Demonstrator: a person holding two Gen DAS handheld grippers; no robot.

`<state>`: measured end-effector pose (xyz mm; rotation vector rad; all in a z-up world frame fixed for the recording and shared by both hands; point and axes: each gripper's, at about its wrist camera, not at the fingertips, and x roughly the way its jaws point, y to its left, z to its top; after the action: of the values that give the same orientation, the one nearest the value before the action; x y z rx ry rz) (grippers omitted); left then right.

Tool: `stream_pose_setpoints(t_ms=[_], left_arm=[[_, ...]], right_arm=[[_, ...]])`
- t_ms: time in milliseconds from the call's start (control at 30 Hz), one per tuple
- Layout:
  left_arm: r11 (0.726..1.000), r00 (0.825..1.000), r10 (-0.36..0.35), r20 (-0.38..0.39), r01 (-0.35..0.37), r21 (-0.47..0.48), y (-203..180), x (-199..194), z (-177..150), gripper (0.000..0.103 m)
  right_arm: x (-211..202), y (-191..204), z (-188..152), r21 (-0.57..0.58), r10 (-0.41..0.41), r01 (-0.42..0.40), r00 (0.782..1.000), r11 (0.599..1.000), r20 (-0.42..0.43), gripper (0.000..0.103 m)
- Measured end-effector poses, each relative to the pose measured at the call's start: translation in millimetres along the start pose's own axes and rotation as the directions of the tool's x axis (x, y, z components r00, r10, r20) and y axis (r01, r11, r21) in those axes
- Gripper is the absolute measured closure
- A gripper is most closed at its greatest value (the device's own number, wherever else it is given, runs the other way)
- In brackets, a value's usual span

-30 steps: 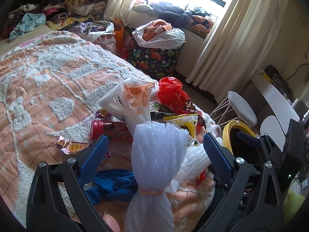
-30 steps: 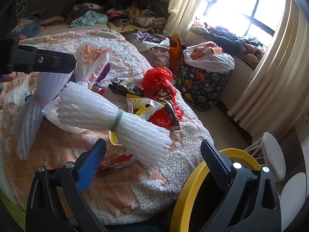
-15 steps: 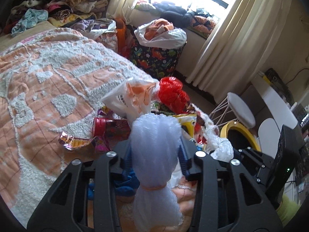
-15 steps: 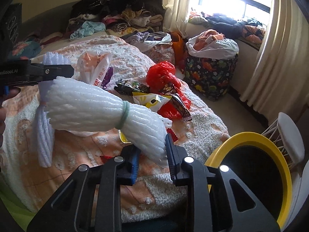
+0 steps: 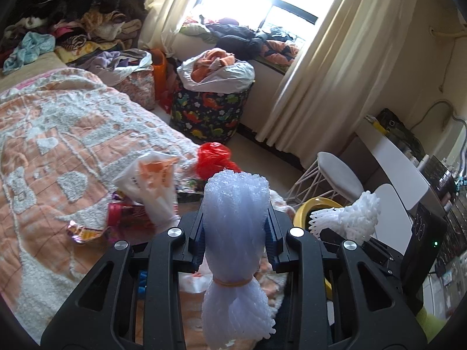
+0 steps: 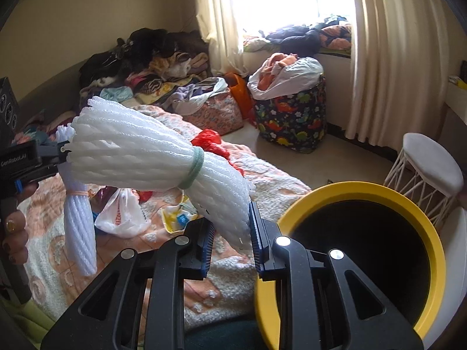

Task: Collect trash
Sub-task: 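Carry the foam net over the yellow bin with the right gripper while the left gripper grasps another foam net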

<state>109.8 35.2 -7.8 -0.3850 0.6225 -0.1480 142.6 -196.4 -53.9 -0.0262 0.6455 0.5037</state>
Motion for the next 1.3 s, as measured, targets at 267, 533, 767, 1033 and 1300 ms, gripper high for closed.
stream_pose_setpoints(t_ms=[267, 533, 767, 1033, 1300], left_arm=[[0.998, 0.999, -0.049, 0.007, 0.048, 0.046, -36.5, 8.0, -1.8, 0.077], [0.992, 0.996, -0.094, 0.002, 0.093, 0.089, -69.2, 15.1, -5.1, 0.077], [0.984, 0.992, -0.122, -0.021, 0.124, 0.128, -94.7, 25.4, -14.1, 0.077], [0.975, 0.988, -0.15, -0.031, 0.153, 0.159, -118.4, 32.1, -21.8, 0.077], [0.97, 0.985, -0.166, -0.037, 0.17, 0.176, -134.2, 43.0, -26.1, 0.077]], right_arm=[[-17.1, -28.7, -2.4, 0.08, -0.049, 0.048, 0.999, 0.996, 0.018, 0.081], [-28.2, -53.6, -8.8, 0.133, -0.094, 0.09, 0.995, 0.987, 0.029, 0.081], [-35.5, -80.0, -14.5, 0.195, -0.125, 0.115, 0.991, 0.974, 0.038, 0.081], [-39.4, -104.2, -19.7, 0.248, -0.16, 0.147, 0.987, 0.957, 0.033, 0.081], [-39.7, -129.6, -27.9, 0.309, -0.188, 0.174, 0.982, 0.935, 0.015, 0.081]])
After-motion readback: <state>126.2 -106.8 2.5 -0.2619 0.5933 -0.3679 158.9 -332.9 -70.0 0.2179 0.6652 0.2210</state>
